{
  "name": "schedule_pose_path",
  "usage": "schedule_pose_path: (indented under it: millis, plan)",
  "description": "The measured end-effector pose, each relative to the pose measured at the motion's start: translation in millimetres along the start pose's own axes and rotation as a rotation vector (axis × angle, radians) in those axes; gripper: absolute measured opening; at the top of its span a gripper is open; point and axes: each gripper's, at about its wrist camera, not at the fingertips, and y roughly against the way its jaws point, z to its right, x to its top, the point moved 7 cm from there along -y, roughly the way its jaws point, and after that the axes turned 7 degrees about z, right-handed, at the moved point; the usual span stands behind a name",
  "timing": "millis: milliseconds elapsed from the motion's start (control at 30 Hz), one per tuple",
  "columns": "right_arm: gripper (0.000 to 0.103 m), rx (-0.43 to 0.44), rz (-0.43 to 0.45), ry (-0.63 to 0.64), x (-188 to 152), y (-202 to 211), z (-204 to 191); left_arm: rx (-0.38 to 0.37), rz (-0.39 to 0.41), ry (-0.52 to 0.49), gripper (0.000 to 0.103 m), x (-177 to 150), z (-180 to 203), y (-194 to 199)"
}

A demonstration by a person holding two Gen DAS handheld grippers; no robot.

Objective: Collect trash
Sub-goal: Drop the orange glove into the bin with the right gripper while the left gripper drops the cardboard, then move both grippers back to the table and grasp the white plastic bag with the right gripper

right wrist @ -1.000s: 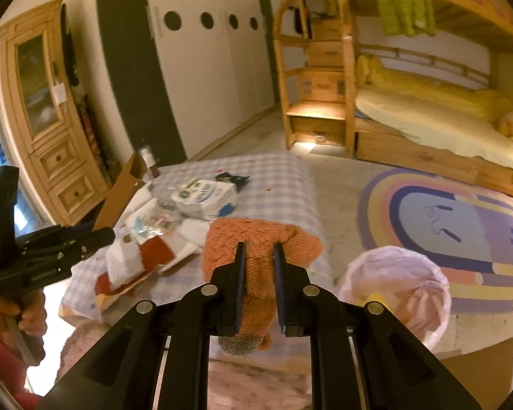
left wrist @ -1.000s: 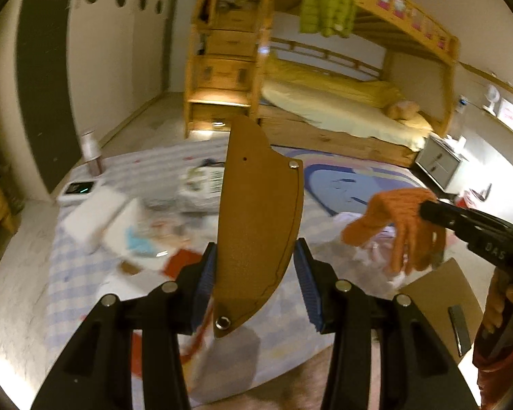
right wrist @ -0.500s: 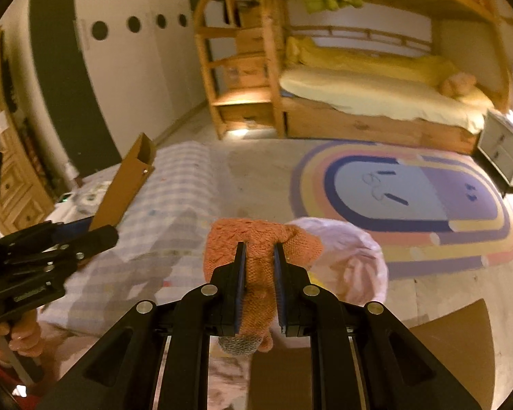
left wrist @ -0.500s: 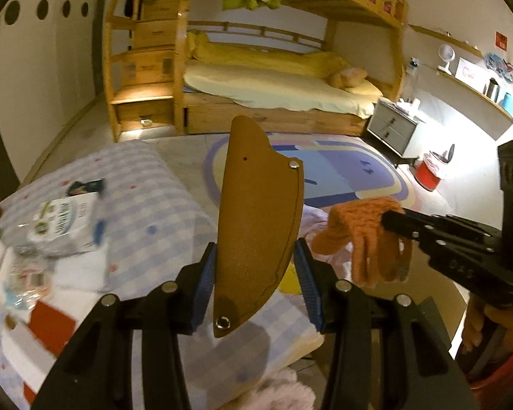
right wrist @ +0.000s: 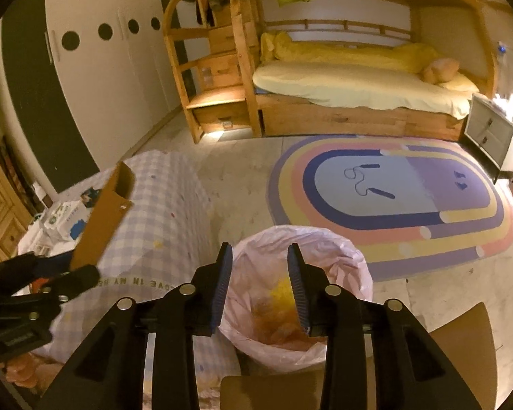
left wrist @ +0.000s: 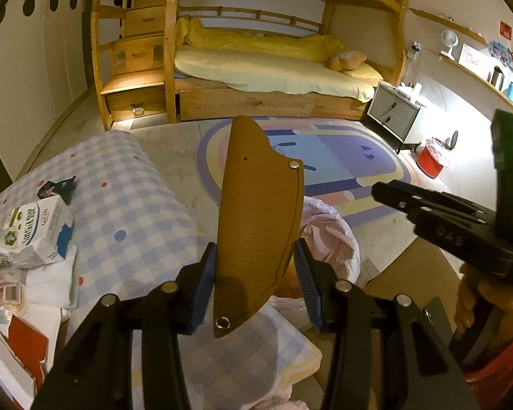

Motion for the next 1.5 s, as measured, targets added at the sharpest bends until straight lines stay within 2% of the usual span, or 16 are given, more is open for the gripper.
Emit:
schedule_pose_path:
  millis: [367,533,567,600,633,700,833,1000,1100,1233,1267,1333,1367,1500]
  plan:
    - [0.035,-0.01,0.05,-0.083,-4,29,29,-0.033,-0.02,-0.053,0.044,5,39,-37]
    - [0.035,-0.041,0.073,-0.108,1,37,45,-0.05,0.016,-0.071,0.046,23,56,-55]
    - [0.035,-0.045,0.075,-0.109,2,38,47,-0.052,0.022,-0.071,0.052,26,58,-57]
    - [0.035,-0.051,0.078,-0.112,2,39,49,-0.043,0.027,-0.066,0.071,29,57,-60]
    - [0.035,-0.054,0.079,-0.115,2,40,50,-0.027,0.036,-0.059,0.08,29,55,-59]
    - [0.035,-0.057,0.079,-0.12,1,41,52,-0.017,0.034,-0.054,0.08,27,50,-57]
    - [0.035,-0.044,0.067,-0.122,-3,42,45,0.029,0.02,-0.036,0.08,16,26,-35]
    - [0.035,0.015,0.053,-0.104,-8,49,18,0.071,0.046,-0.006,0.08,7,2,3]
    - [0.035,0.058,0.051,-0.076,-10,56,-7,0.082,0.055,0.033,0.08,0,-13,27]
    - [0.036,0.123,0.047,-0.028,-14,68,-45,0.134,0.082,0.056,0.08,-11,-32,65]
    - [0.037,0.138,0.045,-0.02,-14,70,-54,0.141,0.087,0.065,0.08,-14,-38,72]
    - [0.05,0.166,0.045,-0.009,-15,75,-71,0.156,0.098,0.1,0.081,-19,-49,90]
    - [0.052,0.175,0.045,-0.004,-15,75,-78,0.161,0.104,0.121,0.082,-23,-57,101]
    - [0.053,0.225,0.034,0.048,-14,78,-116,0.21,0.129,0.16,0.083,-37,-83,134]
